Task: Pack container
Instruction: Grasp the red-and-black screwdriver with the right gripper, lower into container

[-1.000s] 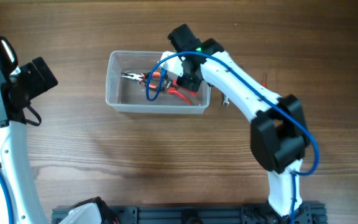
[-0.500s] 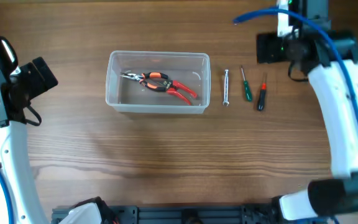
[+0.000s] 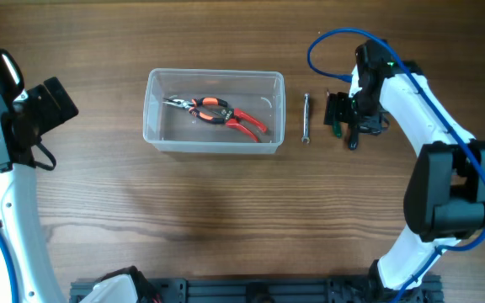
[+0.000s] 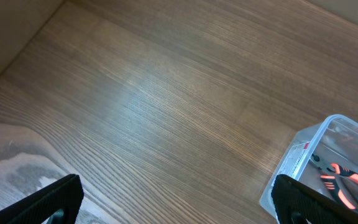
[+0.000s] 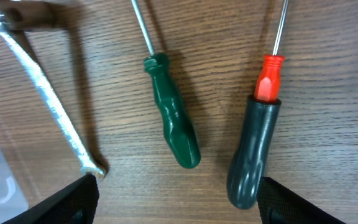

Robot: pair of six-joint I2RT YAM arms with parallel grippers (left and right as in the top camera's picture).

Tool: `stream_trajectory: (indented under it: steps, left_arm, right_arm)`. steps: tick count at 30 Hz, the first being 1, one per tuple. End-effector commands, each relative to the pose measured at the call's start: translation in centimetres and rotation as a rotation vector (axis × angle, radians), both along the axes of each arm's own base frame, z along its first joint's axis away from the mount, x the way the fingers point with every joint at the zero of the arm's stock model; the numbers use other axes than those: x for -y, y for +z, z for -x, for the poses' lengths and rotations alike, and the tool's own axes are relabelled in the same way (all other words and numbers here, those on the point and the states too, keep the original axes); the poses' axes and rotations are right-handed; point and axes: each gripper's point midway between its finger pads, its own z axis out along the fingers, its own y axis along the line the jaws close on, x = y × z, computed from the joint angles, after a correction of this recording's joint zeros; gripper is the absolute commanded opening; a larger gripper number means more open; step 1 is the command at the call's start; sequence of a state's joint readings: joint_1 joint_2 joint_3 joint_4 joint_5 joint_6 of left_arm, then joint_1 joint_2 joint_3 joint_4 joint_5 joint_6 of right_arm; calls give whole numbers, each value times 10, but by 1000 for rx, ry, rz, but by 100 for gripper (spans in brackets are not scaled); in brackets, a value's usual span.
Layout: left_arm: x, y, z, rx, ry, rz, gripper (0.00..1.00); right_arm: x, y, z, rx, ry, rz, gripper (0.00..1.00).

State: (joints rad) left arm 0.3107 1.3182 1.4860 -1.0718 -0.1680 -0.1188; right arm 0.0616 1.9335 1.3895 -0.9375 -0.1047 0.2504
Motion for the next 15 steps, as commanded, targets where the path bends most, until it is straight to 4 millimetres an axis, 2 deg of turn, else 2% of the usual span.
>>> stream_trajectory:
  steps: [1,9,15]
  left_arm:
    - [-4,0,1,5,28,4,100]
    - [-4,0,1,5,28,4,100]
    - [-4,0,1,5,28,4,100]
  right_arm:
    - [8,-6,2,-19,-51,17,82]
    - [42,-9,4,-29,-124,28,81]
    - [44,-32,15,-39,-119,29,77]
